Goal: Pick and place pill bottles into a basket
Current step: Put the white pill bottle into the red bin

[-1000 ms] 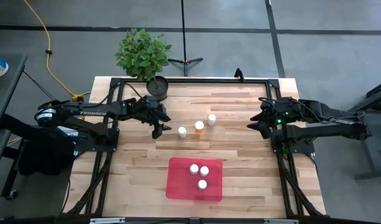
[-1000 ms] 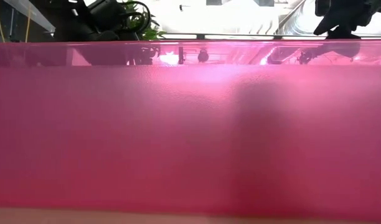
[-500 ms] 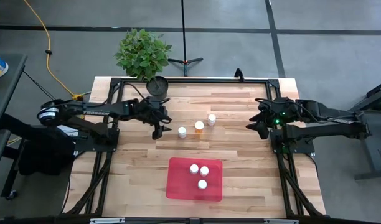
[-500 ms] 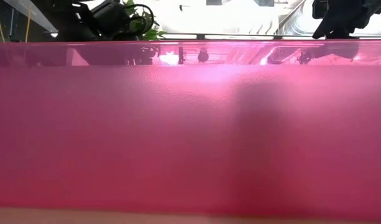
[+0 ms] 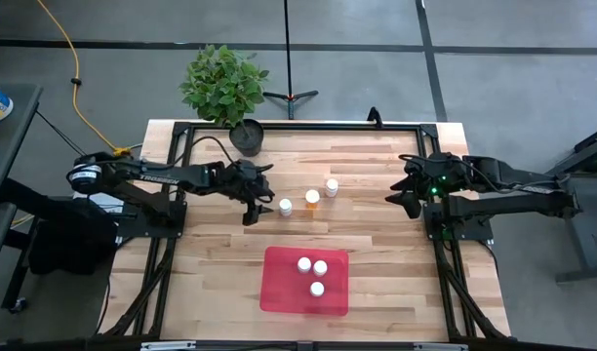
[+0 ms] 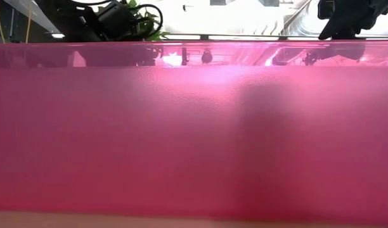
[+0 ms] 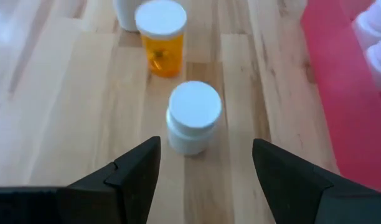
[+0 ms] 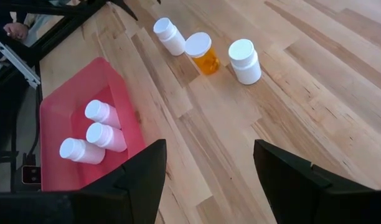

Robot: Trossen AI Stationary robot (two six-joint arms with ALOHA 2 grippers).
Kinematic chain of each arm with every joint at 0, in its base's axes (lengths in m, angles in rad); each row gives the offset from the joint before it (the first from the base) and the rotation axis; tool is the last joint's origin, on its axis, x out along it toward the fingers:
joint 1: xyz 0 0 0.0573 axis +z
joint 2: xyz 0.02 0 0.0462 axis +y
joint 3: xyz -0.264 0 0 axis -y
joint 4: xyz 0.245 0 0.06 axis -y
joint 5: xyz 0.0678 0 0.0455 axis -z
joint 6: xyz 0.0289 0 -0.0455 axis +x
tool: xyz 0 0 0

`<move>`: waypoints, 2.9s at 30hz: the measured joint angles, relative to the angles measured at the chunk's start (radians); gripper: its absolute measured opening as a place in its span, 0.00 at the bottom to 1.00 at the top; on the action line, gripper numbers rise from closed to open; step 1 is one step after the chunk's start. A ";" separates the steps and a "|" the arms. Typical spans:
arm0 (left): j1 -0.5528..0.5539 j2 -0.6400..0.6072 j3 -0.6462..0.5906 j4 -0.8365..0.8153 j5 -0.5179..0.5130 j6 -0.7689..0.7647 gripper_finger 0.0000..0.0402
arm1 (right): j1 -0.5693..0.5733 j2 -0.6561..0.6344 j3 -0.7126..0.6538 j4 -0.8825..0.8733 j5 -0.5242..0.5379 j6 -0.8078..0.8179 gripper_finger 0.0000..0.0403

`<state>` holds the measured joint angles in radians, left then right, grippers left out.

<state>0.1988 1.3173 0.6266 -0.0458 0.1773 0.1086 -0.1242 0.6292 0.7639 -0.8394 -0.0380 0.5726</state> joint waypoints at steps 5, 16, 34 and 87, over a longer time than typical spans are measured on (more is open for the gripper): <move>-0.003 0.024 0.001 0.036 -0.045 0.003 0.72 | 0.000 0.000 0.000 0.000 0.000 -0.001 0.58; -0.003 0.120 0.061 0.053 -0.041 0.047 0.72 | 0.000 0.000 0.000 0.001 0.000 -0.004 0.58; -0.003 0.174 0.068 0.058 -0.010 0.045 0.72 | 0.000 0.000 0.000 0.001 -0.006 -0.004 0.58; -0.055 0.260 0.127 0.199 -0.025 -0.060 0.48 | 0.001 0.000 0.000 -0.001 -0.007 -0.005 0.58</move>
<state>0.1436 1.5769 0.7537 0.1535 0.1526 0.0487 -0.1234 0.6289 0.7639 -0.8406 -0.0452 0.5678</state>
